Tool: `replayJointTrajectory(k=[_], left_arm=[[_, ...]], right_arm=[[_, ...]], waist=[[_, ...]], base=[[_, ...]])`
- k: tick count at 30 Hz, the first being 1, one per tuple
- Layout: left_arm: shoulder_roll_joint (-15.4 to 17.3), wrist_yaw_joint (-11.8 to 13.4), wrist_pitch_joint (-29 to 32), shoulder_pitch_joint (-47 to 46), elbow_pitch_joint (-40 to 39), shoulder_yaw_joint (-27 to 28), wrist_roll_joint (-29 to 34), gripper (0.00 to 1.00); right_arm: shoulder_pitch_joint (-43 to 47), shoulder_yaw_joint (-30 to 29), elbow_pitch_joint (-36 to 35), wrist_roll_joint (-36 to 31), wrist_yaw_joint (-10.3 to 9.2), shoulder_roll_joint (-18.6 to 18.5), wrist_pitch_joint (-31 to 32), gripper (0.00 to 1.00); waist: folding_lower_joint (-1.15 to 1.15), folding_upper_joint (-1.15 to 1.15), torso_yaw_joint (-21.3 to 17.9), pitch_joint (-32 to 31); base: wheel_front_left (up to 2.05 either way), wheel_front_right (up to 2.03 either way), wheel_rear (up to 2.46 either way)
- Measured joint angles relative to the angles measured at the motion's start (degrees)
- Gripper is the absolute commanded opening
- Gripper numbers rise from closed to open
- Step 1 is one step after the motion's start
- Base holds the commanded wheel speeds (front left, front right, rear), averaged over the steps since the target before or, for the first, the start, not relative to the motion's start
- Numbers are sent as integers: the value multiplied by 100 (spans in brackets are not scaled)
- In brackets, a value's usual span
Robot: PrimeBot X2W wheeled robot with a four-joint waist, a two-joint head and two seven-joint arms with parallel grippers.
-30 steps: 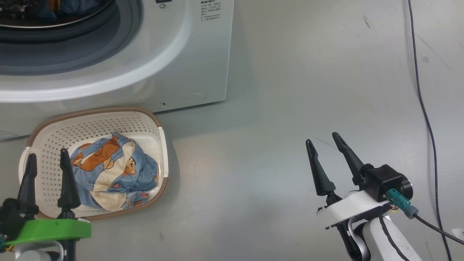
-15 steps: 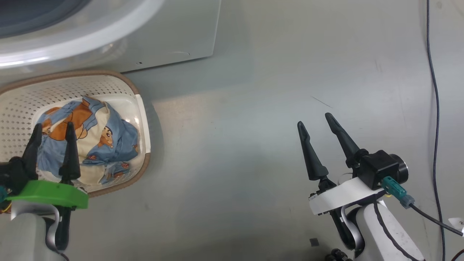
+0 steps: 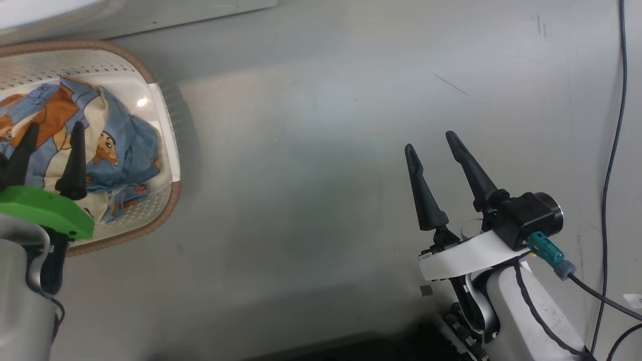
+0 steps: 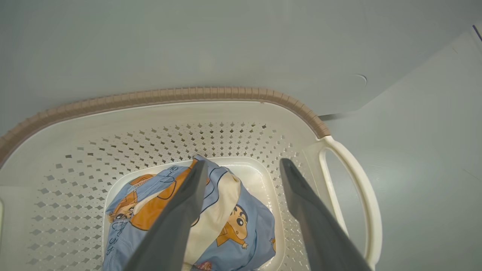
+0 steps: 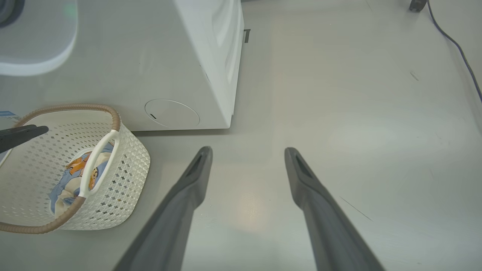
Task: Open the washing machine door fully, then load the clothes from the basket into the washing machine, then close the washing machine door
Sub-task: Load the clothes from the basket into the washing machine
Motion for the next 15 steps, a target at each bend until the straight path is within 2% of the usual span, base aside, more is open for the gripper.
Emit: replayJointTrajectory(k=[3,10,15], left_arm=[[60,0,121,-256,169,-15,-226,100],[254,0,467,-738,547,-247,-314,100],[361,0,655,-987,812,-389,-321,100]], right_arm=[[-114,43,-67,47,-54,1,0,100],[-207,85,-170,58,-189,0,0,100],[-291,133,-203,85,-204,-1,0,100]], waist=[[0,0,-26,237],[0,0,-82,724],[0,0,-101,993]], base=[[0,0,0],[0,0,0],[0,0,0]])
